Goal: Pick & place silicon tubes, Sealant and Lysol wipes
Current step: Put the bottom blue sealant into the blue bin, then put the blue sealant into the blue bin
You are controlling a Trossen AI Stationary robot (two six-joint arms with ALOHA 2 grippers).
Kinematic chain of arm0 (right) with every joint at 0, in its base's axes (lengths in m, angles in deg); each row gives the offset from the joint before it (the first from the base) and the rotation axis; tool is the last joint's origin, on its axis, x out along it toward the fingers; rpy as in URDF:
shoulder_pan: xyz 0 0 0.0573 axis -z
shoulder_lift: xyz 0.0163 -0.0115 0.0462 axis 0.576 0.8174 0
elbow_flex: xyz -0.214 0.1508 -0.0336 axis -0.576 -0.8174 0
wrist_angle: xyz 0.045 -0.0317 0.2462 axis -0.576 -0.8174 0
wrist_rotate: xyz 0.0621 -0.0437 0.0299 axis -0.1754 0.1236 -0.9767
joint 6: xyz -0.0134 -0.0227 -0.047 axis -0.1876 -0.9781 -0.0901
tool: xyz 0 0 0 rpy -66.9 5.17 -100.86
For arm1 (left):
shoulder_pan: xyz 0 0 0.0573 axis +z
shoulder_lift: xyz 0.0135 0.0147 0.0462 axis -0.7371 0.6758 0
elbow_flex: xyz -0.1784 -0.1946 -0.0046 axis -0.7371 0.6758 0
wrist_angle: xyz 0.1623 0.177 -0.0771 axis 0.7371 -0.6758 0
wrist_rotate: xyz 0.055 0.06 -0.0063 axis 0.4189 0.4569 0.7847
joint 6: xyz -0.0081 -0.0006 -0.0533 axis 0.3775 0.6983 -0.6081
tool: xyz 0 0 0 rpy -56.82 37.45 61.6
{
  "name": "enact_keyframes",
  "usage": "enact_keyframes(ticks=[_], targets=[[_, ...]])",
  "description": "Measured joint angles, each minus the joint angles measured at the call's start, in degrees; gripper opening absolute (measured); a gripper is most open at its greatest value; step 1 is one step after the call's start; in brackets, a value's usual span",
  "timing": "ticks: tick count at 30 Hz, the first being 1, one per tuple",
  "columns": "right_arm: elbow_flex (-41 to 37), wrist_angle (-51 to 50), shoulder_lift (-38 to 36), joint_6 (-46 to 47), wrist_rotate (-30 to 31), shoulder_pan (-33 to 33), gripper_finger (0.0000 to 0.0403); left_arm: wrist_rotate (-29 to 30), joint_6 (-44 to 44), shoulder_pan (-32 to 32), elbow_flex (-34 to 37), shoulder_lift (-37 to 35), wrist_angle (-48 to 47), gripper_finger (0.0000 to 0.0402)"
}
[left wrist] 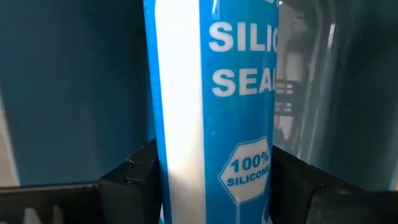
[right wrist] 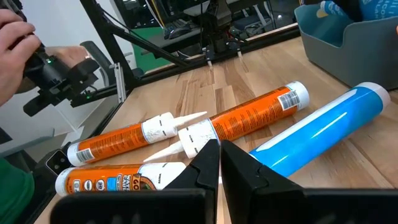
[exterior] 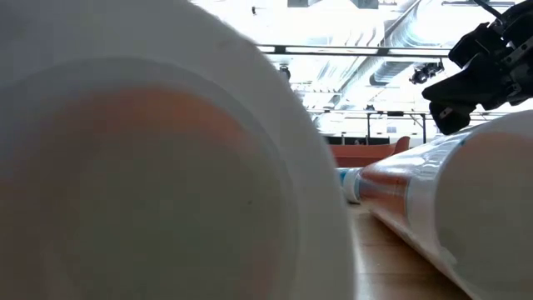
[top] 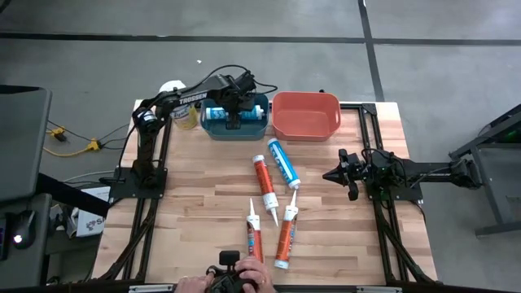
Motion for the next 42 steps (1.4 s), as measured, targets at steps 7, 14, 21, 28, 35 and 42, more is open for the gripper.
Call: enact_keyframes(ticks=[7, 14, 21, 28, 35, 42], targets=[[0.00, 0.00, 0.00, 0.00, -0.01, 0.00, 0.0012, -0.33, 0.41, -0.03, 0.00, 0.00, -0.01, 0.0193], [-0.01, 0.00, 0.00, 0.00, 0.01, 0.00, 0.0012, -1.28, 0.35, -0.68, 0.00, 0.94, 0.40, 0.0205], [-0.01, 0.01, 0.00, 0.00, 0.00, 0.00, 0.0012, 0.90, -1.08, -1.10, -0.09, 0.83, 1.82, 0.0290], [-0.01, 0.02, 0.00, 0.00, -0.01, 0.00, 0.0012, 2.93, -1.42, -1.33, -0.09, 0.83, 1.83, 0.0267], [-0.01, 0.02, 0.00, 0.00, -0.01, 0.00, 0.0012, 4.10, -3.76, -2.74, -0.03, 0.66, 1.59, 0.0211], [0.00, 0.02, 0.00, 0.00, -0.01, 0.00, 0.0012, 3.21, -8.21, -4.89, 0.09, -0.67, -0.09, 0.0113]])
